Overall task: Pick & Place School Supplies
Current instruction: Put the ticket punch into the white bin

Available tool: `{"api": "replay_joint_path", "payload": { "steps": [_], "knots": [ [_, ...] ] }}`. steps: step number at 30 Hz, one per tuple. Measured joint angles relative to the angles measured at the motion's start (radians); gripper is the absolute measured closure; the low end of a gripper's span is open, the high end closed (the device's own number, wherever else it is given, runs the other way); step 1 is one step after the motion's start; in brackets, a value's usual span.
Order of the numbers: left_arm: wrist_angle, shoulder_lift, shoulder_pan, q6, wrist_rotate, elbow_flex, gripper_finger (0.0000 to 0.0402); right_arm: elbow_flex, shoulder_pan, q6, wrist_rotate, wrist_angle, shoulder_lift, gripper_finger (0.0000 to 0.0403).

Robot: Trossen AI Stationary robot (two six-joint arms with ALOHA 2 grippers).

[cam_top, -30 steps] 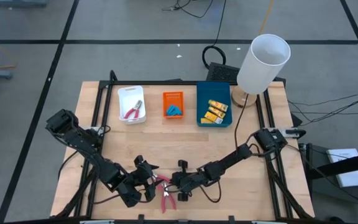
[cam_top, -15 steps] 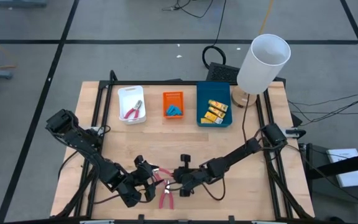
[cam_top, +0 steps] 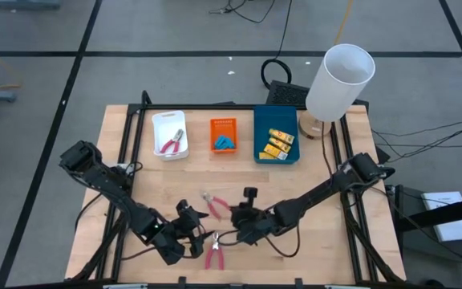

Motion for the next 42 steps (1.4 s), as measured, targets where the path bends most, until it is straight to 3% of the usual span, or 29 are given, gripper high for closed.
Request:
{"api": "replay_joint_path", "payload": {
  "steps": [7,14,19,24,27,34,40,42],
  "knots": [
    [0.077,0.000,0.046,0.050,0.056,0.000,0.0105,0.000,0.003,-0.023,0.223,-0.121,-0.089,0.0403],
    [0.204,0.000,0.106,0.065,-0.142,0.000,0.0105,0.001,0.032,-0.154,0.514,-0.132,-0.171,0.0403],
    [0.404,0.000,0.149,0.237,-0.174,0.000,0.0105,0.001,0.063,-0.219,0.650,-0.127,-0.219,0.0403],
    [0.649,-0.004,0.181,0.482,-0.038,0.000,0.0105,0.001,0.100,-0.269,0.733,-0.130,-0.244,0.0402],
    [0.697,-0.031,0.211,0.548,0.069,0.000,0.0105,0.001,0.122,-0.277,0.781,-0.137,-0.257,0.0402],
    [0.725,-0.132,0.287,0.570,0.174,-0.071,0.0105,0.001,0.160,-0.277,0.858,-0.161,-0.270,0.0402],
    [1.030,-0.153,0.380,0.520,0.382,-0.217,0.0106,0.001,0.162,-0.274,0.856,-0.157,-0.270,0.0402],
    [1.061,-0.153,0.414,0.464,0.411,-0.243,0.0106,0.001,0.155,-0.273,0.853,-0.149,-0.270,0.0402]
  ]
}}
